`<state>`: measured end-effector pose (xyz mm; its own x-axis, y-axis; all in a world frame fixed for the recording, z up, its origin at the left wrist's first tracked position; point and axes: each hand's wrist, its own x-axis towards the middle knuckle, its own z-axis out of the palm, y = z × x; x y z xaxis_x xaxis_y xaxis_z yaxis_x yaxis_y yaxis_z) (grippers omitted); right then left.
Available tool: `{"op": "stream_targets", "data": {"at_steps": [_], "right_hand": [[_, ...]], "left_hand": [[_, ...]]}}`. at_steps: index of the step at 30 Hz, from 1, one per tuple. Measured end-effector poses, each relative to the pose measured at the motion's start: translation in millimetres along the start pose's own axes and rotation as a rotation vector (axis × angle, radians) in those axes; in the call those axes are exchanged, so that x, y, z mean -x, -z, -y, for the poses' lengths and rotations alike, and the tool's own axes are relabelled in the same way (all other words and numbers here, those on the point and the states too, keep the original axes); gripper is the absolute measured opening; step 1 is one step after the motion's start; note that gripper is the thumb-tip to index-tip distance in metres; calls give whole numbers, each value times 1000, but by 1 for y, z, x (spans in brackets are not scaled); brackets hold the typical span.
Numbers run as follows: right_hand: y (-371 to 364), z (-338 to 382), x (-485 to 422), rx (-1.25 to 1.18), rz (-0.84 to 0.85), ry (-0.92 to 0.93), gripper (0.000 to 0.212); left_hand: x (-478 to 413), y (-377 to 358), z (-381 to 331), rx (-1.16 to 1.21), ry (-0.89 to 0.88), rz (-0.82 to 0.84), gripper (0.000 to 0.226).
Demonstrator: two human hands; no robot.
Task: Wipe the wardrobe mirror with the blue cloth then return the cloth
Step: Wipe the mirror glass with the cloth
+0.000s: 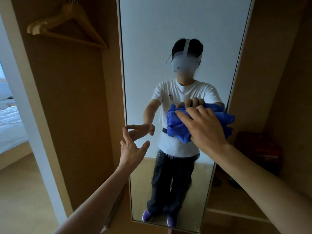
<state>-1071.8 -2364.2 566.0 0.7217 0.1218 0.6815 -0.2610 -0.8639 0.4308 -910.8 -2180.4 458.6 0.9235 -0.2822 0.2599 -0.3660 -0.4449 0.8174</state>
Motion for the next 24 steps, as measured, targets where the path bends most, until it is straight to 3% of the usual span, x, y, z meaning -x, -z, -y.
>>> {"op": "stream_targets", "data": {"at_steps": [9,24], "right_hand": [[-8,5,22,1,58,82,60],[23,-57,-2,31,-83,-68,53]], "left_hand": [[2,7,4,28,-25,35,107],[9,-1,0,-9,-2,-47,106]]}}
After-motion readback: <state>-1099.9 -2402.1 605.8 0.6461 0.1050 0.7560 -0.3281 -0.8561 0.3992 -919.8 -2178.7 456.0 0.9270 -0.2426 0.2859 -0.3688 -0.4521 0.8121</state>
